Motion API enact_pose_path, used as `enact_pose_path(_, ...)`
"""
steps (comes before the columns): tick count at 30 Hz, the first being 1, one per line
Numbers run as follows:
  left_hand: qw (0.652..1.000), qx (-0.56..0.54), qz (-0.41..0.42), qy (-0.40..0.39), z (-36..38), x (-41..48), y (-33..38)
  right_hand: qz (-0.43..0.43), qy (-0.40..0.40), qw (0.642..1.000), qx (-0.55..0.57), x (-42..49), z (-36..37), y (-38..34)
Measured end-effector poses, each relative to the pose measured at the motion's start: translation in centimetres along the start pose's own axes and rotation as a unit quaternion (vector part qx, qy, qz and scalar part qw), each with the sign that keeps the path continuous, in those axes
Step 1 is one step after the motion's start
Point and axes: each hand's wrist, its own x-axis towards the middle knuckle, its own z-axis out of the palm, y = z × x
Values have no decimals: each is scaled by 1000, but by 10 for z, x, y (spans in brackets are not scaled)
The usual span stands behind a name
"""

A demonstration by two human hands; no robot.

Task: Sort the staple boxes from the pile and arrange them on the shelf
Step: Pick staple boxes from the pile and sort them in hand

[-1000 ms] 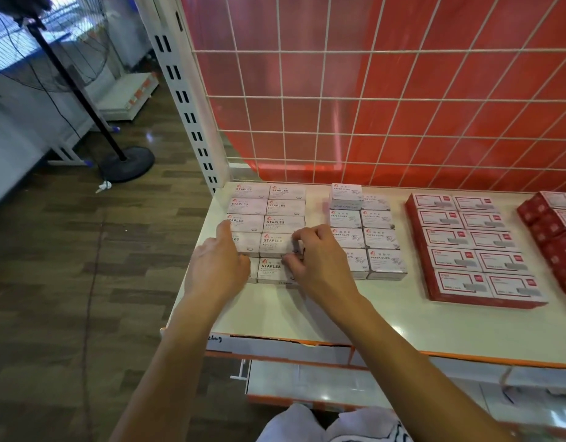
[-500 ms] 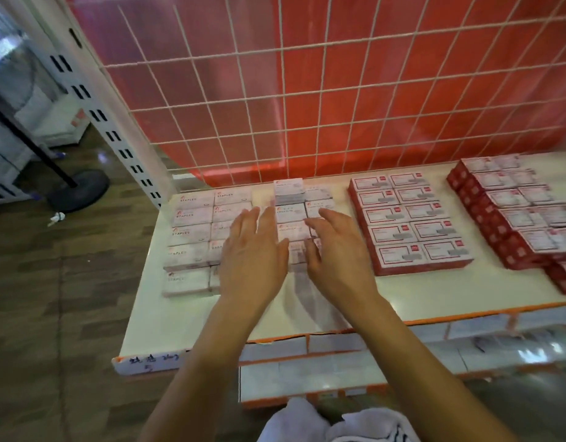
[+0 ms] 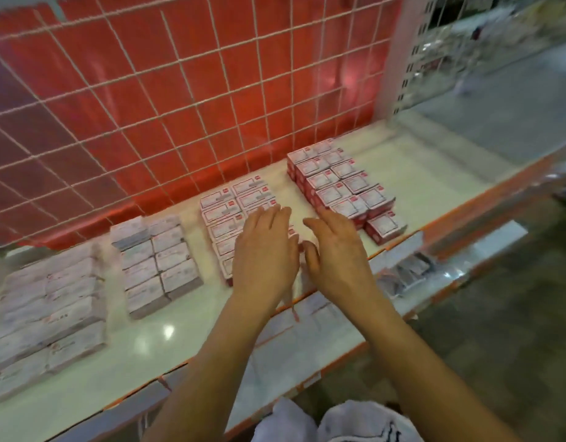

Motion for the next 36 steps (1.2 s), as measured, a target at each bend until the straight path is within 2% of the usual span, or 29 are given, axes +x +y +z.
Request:
enact_pose_path(10,996,-45,83,6,67,35,165,56,17,998,-13,-8,-95,145)
enact_pose_path(17,992,-47,114,-30,95,55,244,79,14,997,-16,-8,-140,222)
enact_pose_path(29,989,-31,142,-40,137,152,324,110,4,994,-26,64,-173,321)
enact_pose_path(33,985,-36,171,7,156,205,351,101,-9,994,-31,103,-184,360)
enact_pose_path(36,986,-25,160,-35,165,241,371,103,11,994,-26,133,-187,390)
